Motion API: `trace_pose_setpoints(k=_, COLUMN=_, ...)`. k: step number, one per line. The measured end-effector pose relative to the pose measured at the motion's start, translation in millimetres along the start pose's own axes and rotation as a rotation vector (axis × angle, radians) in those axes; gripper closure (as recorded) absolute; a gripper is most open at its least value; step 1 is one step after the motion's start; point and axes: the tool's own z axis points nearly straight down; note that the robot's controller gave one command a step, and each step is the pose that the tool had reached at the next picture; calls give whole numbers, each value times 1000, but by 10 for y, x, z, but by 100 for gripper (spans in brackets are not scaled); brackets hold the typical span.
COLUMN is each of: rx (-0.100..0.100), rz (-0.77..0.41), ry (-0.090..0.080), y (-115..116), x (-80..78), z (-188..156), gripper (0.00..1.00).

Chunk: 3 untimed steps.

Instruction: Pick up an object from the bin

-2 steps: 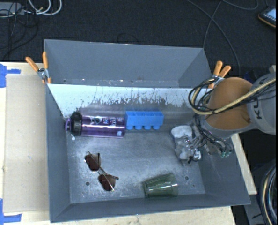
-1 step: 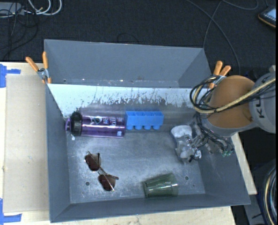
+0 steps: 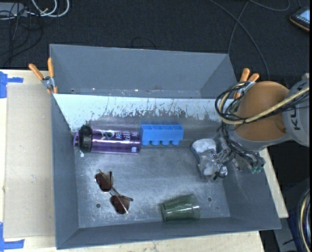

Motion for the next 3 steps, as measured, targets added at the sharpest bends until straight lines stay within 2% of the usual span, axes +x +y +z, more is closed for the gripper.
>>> trace_pose_setpoints(k=3, rx=-2, rz=-2, ry=1, y=21, x=-2, z=-490, gripper=100)
